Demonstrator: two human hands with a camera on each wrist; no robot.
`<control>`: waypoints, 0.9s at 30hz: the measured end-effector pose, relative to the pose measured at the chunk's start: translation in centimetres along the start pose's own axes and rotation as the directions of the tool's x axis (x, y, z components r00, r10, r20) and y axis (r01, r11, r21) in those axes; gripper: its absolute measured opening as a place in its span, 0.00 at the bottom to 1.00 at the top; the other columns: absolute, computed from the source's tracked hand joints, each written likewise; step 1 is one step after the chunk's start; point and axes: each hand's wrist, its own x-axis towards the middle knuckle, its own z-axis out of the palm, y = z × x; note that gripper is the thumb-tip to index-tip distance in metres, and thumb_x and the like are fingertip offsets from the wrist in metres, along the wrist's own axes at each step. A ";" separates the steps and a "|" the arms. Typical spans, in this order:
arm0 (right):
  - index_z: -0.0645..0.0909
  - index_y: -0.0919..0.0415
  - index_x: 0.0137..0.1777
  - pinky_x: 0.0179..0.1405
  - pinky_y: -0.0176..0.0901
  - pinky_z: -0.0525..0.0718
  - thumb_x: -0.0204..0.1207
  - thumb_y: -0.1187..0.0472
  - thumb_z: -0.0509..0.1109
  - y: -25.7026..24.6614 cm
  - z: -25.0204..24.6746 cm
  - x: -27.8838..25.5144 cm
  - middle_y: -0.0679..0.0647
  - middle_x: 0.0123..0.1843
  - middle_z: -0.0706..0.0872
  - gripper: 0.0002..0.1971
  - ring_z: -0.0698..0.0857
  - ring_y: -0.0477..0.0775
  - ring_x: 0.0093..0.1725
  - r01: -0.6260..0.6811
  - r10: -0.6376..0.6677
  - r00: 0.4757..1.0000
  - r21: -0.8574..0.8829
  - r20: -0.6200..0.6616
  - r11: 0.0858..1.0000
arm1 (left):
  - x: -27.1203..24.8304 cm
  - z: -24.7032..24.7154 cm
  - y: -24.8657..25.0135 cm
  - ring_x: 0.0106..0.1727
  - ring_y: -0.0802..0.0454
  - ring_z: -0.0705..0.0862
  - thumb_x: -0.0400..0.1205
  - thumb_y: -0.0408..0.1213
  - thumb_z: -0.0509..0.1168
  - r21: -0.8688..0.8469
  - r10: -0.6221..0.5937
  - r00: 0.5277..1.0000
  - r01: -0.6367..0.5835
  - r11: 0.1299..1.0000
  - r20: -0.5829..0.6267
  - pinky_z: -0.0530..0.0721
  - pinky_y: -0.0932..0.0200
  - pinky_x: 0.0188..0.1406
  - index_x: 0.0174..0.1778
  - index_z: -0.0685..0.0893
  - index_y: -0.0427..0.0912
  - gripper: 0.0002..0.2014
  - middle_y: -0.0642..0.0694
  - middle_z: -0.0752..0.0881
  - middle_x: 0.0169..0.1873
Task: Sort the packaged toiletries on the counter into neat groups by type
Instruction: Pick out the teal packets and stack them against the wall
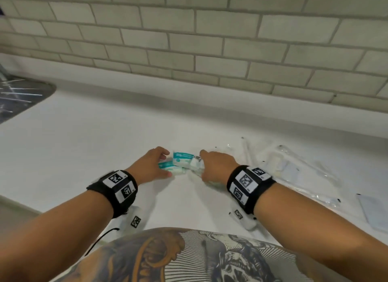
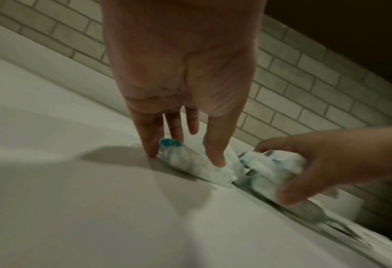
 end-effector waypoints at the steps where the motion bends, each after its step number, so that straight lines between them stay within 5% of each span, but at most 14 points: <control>1: 0.70 0.54 0.63 0.41 0.47 0.80 0.73 0.52 0.67 -0.4 0.3 0.4 0.52 0.49 0.82 0.20 0.79 0.54 0.42 -0.029 0.029 1.000 0.007 0.007 1.000 | -0.1 -0.3 -0.6 0.63 0.50 0.79 0.69 0.39 0.79 0.039 0.008 1.000 -0.009 0.999 0.020 0.75 0.61 0.61 0.68 0.72 0.51 0.33 0.48 0.76 0.60; 4: 0.69 0.54 0.66 0.42 0.48 0.81 0.70 0.58 0.66 0.5 0.2 0.7 0.51 0.50 0.82 0.23 0.80 0.54 0.44 -0.117 0.117 0.992 0.007 0.042 0.993 | -0.1 -1.1 -1.5 0.64 0.51 0.76 0.71 0.46 0.77 0.239 0.058 0.996 -0.074 0.968 0.072 0.73 0.60 0.65 0.73 0.71 0.49 0.35 0.50 0.76 0.62; 8: 0.67 0.54 0.69 0.39 0.46 0.80 0.66 0.58 0.69 3.6 -0.1 0.0 0.50 0.49 0.80 0.29 0.81 0.55 0.46 -0.314 0.314 0.945 -0.012 0.094 0.949 | 0.5 -1.5 -1.6 0.59 0.49 0.79 0.73 0.51 0.73 0.376 0.126 0.980 -0.177 0.909 0.155 0.76 0.57 0.59 0.67 0.78 0.49 0.27 0.48 0.80 0.57; 12: 0.60 0.53 0.78 0.59 0.55 0.76 0.64 0.43 0.76 5.2 -0.9 0.0 0.58 0.68 0.75 0.44 0.76 0.63 0.66 -0.409 0.423 0.905 -0.172 0.048 0.896 | 1.2 -1.0 -1.0 0.58 0.49 0.80 0.72 0.51 0.74 0.370 0.213 0.946 -0.294 0.881 0.245 0.78 0.54 0.59 0.64 0.80 0.51 0.25 0.48 0.80 0.56; 16: 0.54 0.49 0.83 0.72 0.58 0.66 0.74 0.46 0.71 2.0 -1.2 2.1 0.56 0.82 0.62 0.41 0.64 0.63 0.77 -0.196 0.189 0.980 -0.153 -0.058 0.969 | 1.7 -0.7 -0.3 0.57 0.50 0.79 0.70 0.52 0.75 0.386 0.261 0.913 -0.373 0.843 0.313 0.78 0.55 0.55 0.65 0.80 0.53 0.27 0.48 0.79 0.56; 21: 0.51 0.43 0.84 0.76 0.57 0.63 0.81 0.58 0.62 -2.3 -0.6 5.2 0.47 0.87 0.51 0.35 0.64 0.59 0.79 0.036 -0.023 0.992 -0.101 0.126 0.994 | 2.0 -0.8 0.0 0.58 0.51 0.78 0.69 0.54 0.75 0.403 0.255 0.904 -0.386 0.830 0.343 0.79 0.53 0.57 0.67 0.78 0.56 0.29 0.50 0.78 0.57; 24: 0.58 0.43 0.82 0.65 0.52 0.73 0.80 0.58 0.62 -3.1 0.0 6.1 0.48 0.83 0.63 0.31 0.75 0.58 0.70 0.077 -0.063 0.991 -0.114 0.117 0.991 | 1.5 -0.9 0.0 0.56 0.53 0.80 0.68 0.60 0.74 0.370 0.240 0.904 -0.371 0.852 0.354 0.81 0.53 0.55 0.67 0.77 0.53 0.32 0.52 0.78 0.57; 27: 0.73 0.44 0.73 0.51 0.48 0.74 0.80 0.58 0.61 -3.1 -0.7 6.3 0.50 0.64 0.77 0.22 0.78 0.57 0.57 0.105 -0.090 0.991 -0.159 0.096 0.982 | 1.1 -1.6 0.0 0.50 0.55 0.82 0.72 0.61 0.70 0.335 0.198 0.911 -0.325 0.884 0.362 0.83 0.53 0.53 0.65 0.77 0.51 0.28 0.54 0.81 0.55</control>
